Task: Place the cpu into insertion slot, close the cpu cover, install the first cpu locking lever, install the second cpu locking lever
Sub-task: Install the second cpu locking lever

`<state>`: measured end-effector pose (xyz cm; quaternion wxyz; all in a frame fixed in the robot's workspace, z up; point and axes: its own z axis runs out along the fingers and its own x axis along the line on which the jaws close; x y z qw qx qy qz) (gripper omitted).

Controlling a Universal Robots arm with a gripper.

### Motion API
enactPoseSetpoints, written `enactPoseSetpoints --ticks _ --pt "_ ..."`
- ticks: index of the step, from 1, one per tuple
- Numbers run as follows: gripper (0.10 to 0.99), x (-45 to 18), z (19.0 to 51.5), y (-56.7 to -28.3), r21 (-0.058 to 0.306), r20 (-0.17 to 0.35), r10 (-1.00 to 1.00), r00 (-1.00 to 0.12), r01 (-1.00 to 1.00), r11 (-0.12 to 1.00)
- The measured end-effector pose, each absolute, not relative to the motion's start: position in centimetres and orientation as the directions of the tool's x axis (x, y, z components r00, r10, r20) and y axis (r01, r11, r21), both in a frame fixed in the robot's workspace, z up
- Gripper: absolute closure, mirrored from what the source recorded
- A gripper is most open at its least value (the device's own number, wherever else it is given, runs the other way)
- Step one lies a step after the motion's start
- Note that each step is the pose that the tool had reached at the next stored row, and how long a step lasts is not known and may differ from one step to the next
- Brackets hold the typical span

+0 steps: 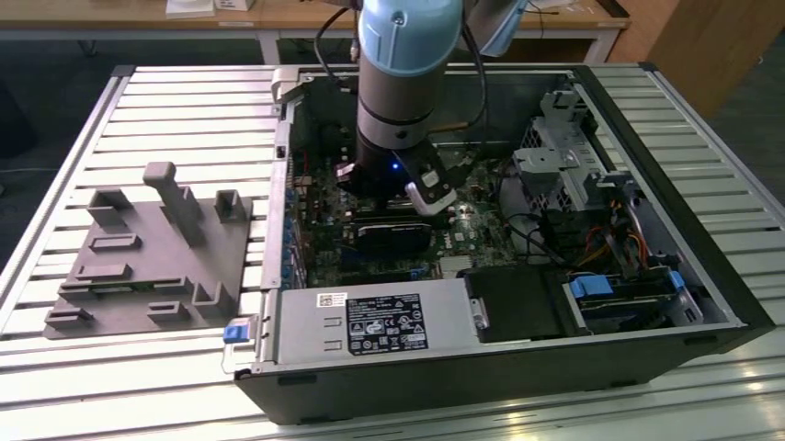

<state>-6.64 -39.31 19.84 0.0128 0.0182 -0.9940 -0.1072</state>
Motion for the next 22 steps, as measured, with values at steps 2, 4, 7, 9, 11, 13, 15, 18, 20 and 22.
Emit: enactPoseSetpoints --ticks 2,4,7,9,11,13,15,18,20,22 --pt "0.980 -6.65 19.67 -39.31 0.218 0.021 -0.039 -0.999 -0.033 0.975" --pt "0.980 -6.65 19.50 -39.32 0.221 0.021 -0.039 -0.999 -0.033 0.975" --pt "0.980 -6.65 19.28 -39.32 0.226 0.021 -0.039 -0.999 -0.033 0.974" --pt "0.980 -6.66 19.26 -39.31 0.232 0.020 -0.039 -0.999 -0.033 0.972" --pt "0.980 -6.67 19.26 -39.31 0.236 0.020 -0.039 -0.999 -0.033 0.971" --pt "0.980 -6.68 19.48 -39.30 0.237 0.019 -0.039 -0.999 -0.034 0.971" --pt "0.980 -6.69 19.92 -39.31 0.236 0.020 -0.039 -0.999 -0.034 0.971" --pt "0.980 -6.65 20.19 -39.30 0.236 0.020 -0.039 -0.999 -0.033 0.971" --pt "0.980 -6.17 20.22 -39.31 0.236 0.022 -0.039 -0.999 -0.033 0.971" --pt "0.980 -5.70 20.22 -39.31 0.236 0.024 -0.039 -0.999 -0.032 0.971"
